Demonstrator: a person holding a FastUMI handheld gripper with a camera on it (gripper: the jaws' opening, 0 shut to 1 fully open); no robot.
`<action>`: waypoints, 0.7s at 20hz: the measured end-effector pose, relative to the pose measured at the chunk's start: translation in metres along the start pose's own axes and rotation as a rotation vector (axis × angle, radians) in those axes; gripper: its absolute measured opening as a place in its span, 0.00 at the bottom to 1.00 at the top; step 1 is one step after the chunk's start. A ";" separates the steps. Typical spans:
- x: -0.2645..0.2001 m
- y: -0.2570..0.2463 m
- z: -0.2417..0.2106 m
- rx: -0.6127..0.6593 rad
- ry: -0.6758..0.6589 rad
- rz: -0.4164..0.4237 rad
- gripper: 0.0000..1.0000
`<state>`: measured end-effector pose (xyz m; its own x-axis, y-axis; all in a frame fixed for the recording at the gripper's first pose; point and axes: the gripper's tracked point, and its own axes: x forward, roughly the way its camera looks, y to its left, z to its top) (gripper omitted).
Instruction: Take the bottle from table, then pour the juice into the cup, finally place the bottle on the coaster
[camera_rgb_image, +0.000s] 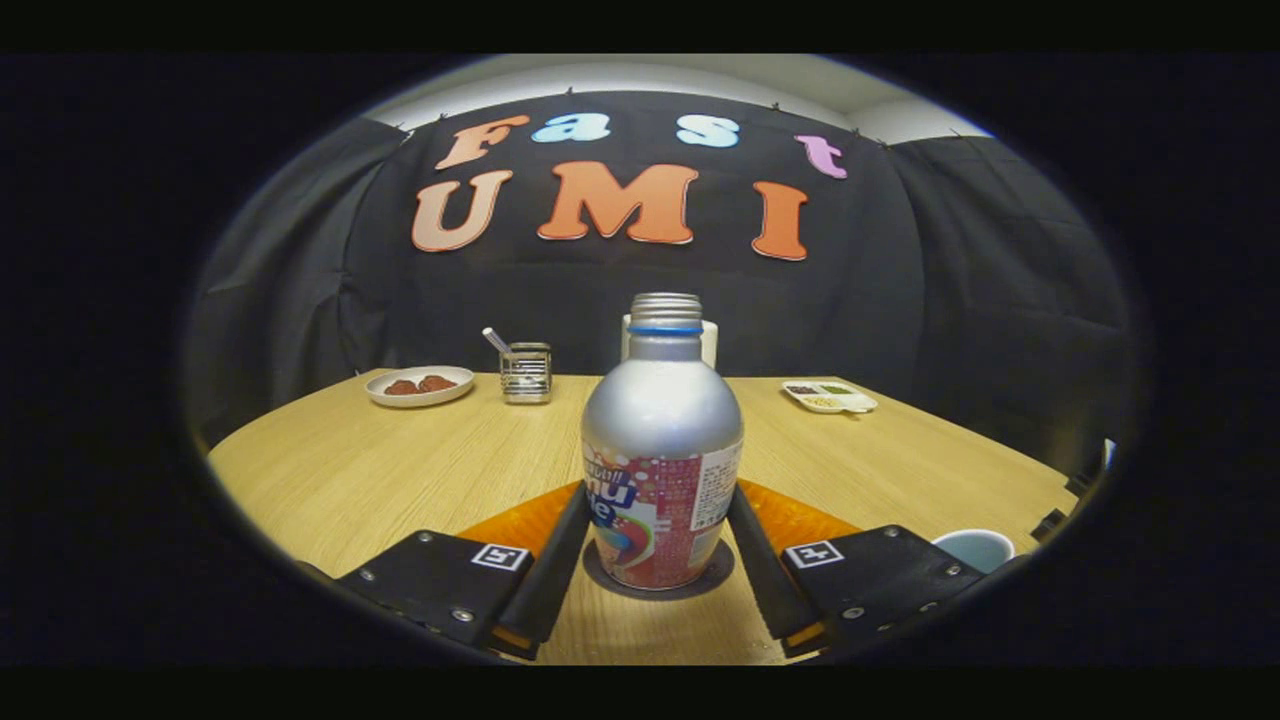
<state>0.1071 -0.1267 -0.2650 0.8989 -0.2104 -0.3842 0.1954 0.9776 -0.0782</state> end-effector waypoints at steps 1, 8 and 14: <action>0.000 -0.001 -0.001 -0.002 0.003 -0.004 0.79; -0.024 0.012 0.003 -0.006 0.000 0.015 0.96; -0.070 0.030 0.030 -0.015 -0.073 0.024 0.97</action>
<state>0.0618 -0.0824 -0.2128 0.9296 -0.1859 -0.3183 0.1678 0.9823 -0.0838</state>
